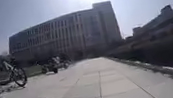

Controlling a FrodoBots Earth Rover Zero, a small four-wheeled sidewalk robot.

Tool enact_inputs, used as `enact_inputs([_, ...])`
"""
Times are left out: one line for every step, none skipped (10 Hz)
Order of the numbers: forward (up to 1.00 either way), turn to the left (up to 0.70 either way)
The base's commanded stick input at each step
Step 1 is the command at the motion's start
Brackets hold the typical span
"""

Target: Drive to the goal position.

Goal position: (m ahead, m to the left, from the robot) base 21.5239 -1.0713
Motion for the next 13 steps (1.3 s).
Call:
enact_inputs([0.70, 0.00])
enact_inputs([0.70, 0.00])
enact_inputs([0.70, 0.00])
enact_inputs([0.70, 0.00])
enact_inputs([0.45, 0.00])
enact_inputs([0.45, 0.00])
enact_inputs([0.45, 0.00])
enact_inputs([0.45, 0.00])
enact_inputs([0.45, 0.00])
enact_inputs([0.45, 0.00])
enact_inputs([0.45, 0.00])
enact_inputs([0.45, 0.00])
enact_inputs([0.45, 0.00])
